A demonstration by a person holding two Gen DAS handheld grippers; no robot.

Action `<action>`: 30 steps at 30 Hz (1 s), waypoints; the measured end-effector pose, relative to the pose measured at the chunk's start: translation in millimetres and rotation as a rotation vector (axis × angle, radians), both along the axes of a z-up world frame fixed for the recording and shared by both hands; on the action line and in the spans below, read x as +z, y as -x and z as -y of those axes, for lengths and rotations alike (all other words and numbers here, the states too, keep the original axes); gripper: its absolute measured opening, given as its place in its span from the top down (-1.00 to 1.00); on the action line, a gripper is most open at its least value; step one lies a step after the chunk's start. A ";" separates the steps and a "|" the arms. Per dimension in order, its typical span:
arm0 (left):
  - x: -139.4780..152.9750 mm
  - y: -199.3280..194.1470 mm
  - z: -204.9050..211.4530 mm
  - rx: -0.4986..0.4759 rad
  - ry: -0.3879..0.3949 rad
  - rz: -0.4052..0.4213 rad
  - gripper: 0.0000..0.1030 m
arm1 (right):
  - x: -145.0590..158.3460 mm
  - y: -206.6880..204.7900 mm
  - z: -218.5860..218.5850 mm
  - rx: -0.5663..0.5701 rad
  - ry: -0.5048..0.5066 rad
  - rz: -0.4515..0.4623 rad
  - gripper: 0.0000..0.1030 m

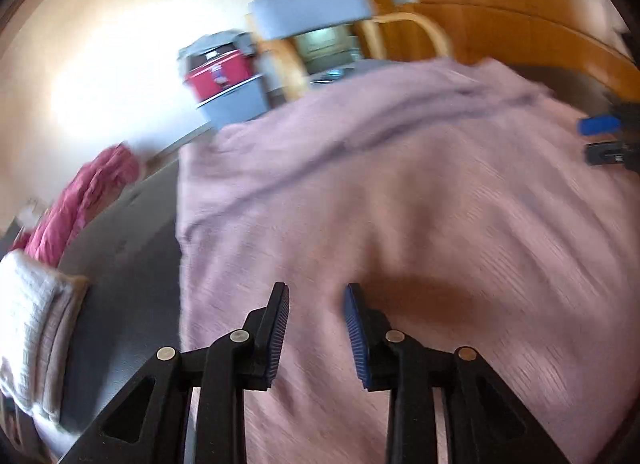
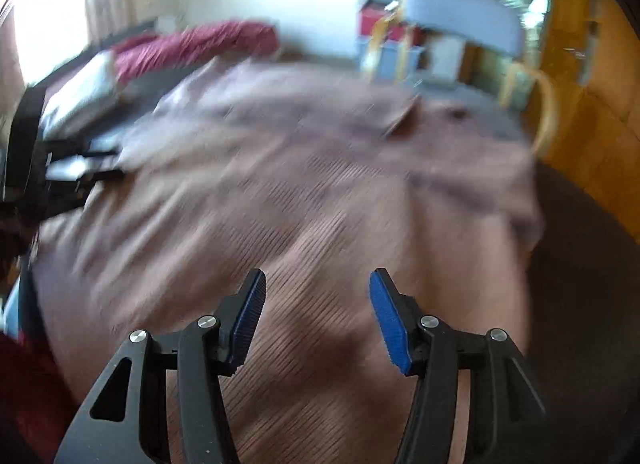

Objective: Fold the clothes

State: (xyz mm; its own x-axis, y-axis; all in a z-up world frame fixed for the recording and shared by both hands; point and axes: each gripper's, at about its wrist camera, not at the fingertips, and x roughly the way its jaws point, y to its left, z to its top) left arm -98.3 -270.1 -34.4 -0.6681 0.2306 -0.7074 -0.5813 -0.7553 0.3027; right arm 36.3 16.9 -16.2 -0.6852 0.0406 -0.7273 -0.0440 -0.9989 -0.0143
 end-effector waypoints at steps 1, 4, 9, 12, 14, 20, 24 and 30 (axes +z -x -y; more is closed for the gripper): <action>-5.9 13.8 -0.2 0.033 0.016 0.006 0.43 | 0.3 7.4 -8.0 -0.045 -0.026 -0.006 -0.12; -14.8 43.9 0.8 0.078 0.005 0.042 0.43 | -10.8 31.2 -24.0 -0.113 -0.084 0.026 -0.12; -16.5 63.1 -8.7 0.076 0.022 0.015 0.42 | -22.4 53.0 -44.2 -0.140 -0.003 0.057 -0.24; -16.8 77.6 -19.2 0.075 0.036 -0.001 0.42 | -23.8 66.0 -55.0 -0.160 0.031 0.053 -0.31; -17.0 87.3 -26.1 0.075 0.045 -0.012 0.42 | -23.7 77.3 -61.0 -0.171 0.035 0.052 -0.31; -2.7 84.6 -41.6 0.033 0.012 -0.026 0.48 | -16.3 102.9 -70.6 -0.199 0.012 0.062 -0.31; 15.0 29.7 -44.9 -0.102 -0.096 0.001 0.48 | 2.6 83.0 -26.7 -0.070 0.013 0.017 -0.31; -11.6 -29.5 -63.5 -0.271 0.040 -0.010 0.46 | -12.5 49.4 35.9 0.106 -0.136 0.069 -0.26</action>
